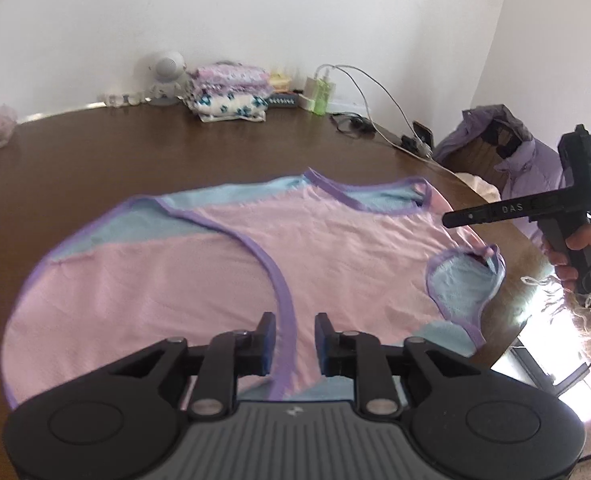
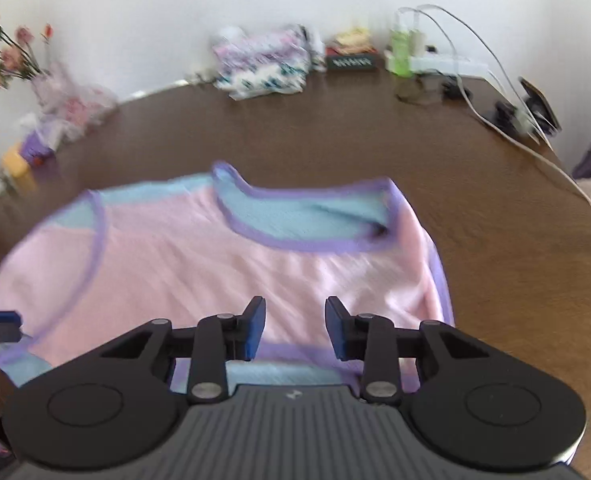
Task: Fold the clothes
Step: 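Close both grippers on the garment's purple-trimmed edge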
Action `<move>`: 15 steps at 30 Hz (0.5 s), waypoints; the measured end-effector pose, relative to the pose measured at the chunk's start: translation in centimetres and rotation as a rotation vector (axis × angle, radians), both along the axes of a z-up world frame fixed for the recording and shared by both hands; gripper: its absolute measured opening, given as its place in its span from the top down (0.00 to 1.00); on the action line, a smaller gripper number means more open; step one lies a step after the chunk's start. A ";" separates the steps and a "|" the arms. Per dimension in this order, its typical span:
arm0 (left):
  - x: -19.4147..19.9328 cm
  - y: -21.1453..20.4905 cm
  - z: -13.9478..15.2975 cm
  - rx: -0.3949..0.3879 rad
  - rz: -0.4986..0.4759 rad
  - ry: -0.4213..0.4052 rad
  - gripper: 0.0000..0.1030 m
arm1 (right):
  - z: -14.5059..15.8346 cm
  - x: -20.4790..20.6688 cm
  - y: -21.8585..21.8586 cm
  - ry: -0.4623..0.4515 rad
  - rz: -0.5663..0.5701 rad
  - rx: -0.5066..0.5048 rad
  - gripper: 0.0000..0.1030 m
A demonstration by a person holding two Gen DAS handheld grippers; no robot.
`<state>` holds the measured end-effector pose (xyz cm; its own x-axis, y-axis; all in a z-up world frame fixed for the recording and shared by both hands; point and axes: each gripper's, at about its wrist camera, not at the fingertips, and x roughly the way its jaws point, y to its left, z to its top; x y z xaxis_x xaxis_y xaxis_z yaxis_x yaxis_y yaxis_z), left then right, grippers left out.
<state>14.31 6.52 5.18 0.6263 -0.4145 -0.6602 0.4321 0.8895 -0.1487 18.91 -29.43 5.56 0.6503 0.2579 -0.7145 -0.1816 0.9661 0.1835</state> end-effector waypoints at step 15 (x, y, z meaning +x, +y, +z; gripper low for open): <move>15.7 1.4 -2.0 0.034 0.109 0.067 0.78 | -2.5 16.6 9.5 0.156 0.016 0.002 0.81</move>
